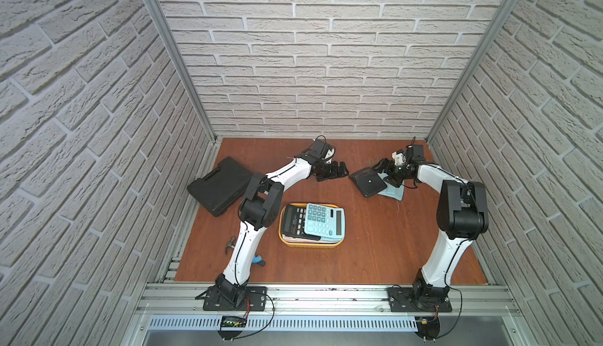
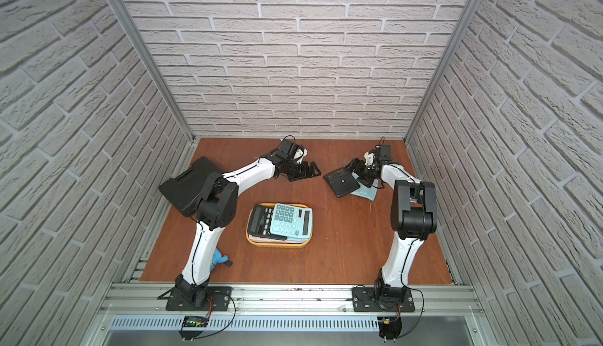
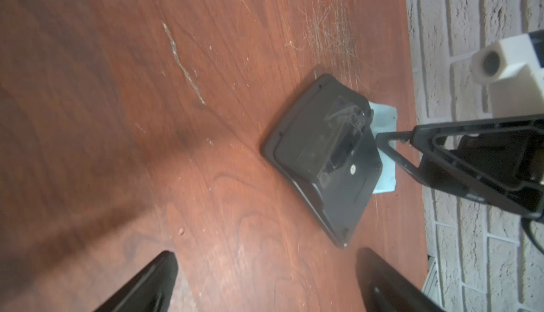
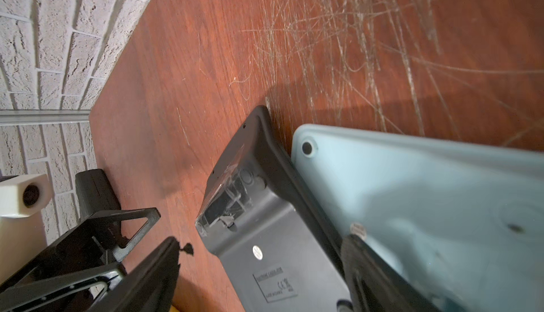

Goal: Put the calculator in the storage box
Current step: Pick up the calculator at the center of the board.

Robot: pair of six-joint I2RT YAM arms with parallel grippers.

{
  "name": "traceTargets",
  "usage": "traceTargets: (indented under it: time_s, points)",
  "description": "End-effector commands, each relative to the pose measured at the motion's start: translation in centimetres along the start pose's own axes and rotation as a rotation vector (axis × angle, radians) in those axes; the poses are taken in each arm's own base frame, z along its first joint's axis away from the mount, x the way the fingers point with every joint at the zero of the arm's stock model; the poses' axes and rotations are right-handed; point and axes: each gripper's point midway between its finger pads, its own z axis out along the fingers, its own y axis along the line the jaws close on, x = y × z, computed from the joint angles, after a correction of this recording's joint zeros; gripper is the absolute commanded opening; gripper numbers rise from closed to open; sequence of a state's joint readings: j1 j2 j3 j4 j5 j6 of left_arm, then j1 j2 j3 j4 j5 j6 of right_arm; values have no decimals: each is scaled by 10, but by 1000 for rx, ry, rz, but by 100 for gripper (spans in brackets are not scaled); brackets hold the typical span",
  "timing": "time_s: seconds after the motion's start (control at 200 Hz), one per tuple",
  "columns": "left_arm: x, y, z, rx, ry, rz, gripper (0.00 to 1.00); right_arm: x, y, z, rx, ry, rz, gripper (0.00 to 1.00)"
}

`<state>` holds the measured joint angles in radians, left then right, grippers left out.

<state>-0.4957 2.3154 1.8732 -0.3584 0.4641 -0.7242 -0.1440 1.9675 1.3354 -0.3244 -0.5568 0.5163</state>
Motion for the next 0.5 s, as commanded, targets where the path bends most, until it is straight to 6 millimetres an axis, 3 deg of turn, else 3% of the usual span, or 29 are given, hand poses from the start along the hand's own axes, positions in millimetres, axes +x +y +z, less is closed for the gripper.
traceTargets:
  time_s: [0.0,0.21,0.275,0.495]
  points:
    - [-11,-19,6,56,-10,11,98,3,8,10,-63,40,-10,89]
    - [-6,-17,26,83,28,-9,98,30,8,17,-79,91,7,88]
    - [-5,-17,31,88,37,-11,98,32,13,9,-89,68,5,88]
    - [4,-18,42,95,58,-25,86,44,-2,12,-63,79,43,88]
